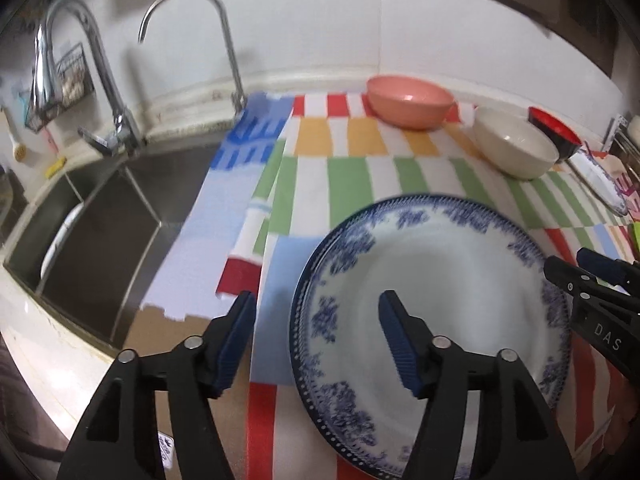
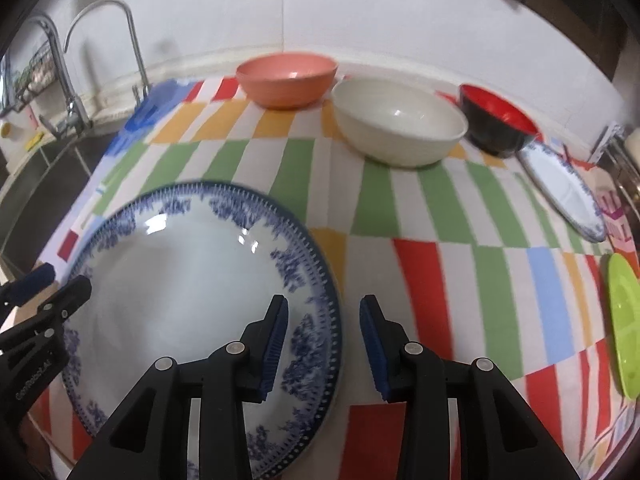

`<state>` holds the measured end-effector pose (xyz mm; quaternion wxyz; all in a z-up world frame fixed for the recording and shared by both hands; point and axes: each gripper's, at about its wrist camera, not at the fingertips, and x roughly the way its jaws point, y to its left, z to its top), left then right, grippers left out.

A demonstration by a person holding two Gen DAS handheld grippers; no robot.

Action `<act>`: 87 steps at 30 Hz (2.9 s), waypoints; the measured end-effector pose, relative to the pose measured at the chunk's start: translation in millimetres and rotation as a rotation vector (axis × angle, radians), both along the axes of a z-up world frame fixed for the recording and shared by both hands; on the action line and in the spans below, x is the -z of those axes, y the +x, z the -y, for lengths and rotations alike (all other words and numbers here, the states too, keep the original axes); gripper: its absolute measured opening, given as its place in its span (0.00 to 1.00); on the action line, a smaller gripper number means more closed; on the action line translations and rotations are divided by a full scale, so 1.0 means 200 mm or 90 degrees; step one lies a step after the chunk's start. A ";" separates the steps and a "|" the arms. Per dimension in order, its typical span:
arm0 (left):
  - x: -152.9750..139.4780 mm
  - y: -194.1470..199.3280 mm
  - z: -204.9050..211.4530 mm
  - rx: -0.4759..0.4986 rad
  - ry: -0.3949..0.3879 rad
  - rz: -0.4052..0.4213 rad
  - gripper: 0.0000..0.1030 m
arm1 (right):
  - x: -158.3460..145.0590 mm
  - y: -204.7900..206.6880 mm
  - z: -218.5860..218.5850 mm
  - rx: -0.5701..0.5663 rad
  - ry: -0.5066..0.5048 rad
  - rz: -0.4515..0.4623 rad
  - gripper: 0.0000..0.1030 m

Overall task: Organize plates and bowls
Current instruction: 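Carry the large blue-and-white plate with both grippers toward the sink, then lower the large plate onto the cloth by the sink and open both grippers, then move both grippers to the rim of the lime-green plate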

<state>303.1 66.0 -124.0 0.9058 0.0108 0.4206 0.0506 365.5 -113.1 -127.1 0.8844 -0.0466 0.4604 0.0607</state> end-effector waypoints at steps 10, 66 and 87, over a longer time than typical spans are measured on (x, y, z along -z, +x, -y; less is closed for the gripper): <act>-0.21 0.00 0.23 0.080 0.011 0.071 0.86 | -0.22 -0.12 0.20 0.063 0.000 0.111 0.57; -0.33 0.12 2.15 0.410 -0.008 0.102 0.86 | -0.32 -0.43 2.02 0.430 -0.052 0.161 0.57; 0.04 0.34 2.49 0.449 -0.019 -0.040 0.75 | 0.03 -0.30 2.32 0.485 -0.020 0.064 0.56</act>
